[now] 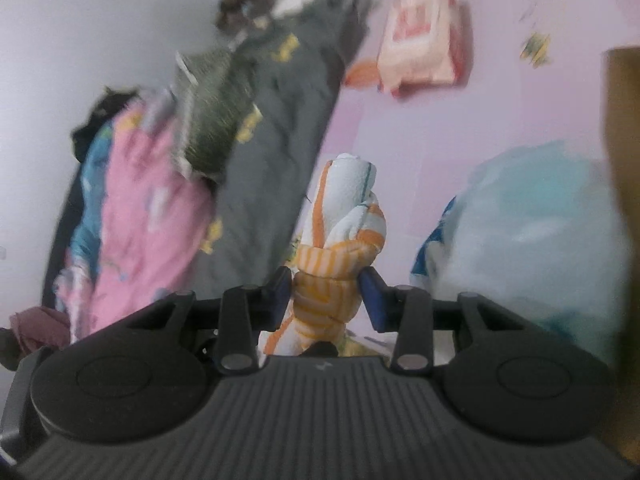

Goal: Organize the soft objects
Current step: 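Carry the orange-striped towel into the box and open the right gripper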

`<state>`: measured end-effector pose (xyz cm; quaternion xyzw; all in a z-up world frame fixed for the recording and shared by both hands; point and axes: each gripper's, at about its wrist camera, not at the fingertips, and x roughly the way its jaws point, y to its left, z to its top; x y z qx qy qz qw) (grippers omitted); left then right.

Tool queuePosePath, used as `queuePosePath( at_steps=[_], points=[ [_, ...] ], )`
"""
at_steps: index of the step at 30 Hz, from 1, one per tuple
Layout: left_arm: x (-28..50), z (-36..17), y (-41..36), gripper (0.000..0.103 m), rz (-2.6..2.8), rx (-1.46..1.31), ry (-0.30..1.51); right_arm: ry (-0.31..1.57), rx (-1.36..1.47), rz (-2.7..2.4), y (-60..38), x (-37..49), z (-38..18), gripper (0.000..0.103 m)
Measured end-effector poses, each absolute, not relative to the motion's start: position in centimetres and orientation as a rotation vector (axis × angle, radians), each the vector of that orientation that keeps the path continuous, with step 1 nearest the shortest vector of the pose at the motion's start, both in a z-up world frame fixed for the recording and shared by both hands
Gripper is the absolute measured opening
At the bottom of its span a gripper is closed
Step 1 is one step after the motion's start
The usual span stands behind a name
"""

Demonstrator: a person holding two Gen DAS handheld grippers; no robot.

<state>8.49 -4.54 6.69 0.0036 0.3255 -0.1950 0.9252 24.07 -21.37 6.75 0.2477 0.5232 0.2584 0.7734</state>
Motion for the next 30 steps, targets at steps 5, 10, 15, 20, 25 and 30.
queuePosePath(
  at_steps=[5,10,15,20,25,30],
  points=[
    [6.2,8.2,-11.9,0.045,-0.575,0.052,0.641,1.025,0.564,0.472,-29.6,18.9,10.1,0.038],
    [4.8,6.8,-19.2,0.045,-0.737,0.097,0.695,1.005,0.593,0.337,-37.9,13.5,10.3,0.038],
    [3.8,4.3,-24.9,0.045,-0.865,0.134,0.792,1.047,0.614,0.233,-44.2,10.0,7.9,0.039],
    [4.1,1.2,-27.1,0.052,-0.899,0.156,0.886,1.139,0.568,0.205,-47.4,9.1,3.6,0.039],
    [4.8,1.8,-25.8,0.059,-0.861,0.143,0.85,1.217,0.539,0.194,-48.3,9.8,-0.2,0.039],
    [5.8,3.5,-23.2,0.06,-0.791,0.126,0.802,1.195,0.521,0.173,-48.8,10.1,-0.8,0.039]
  ],
)
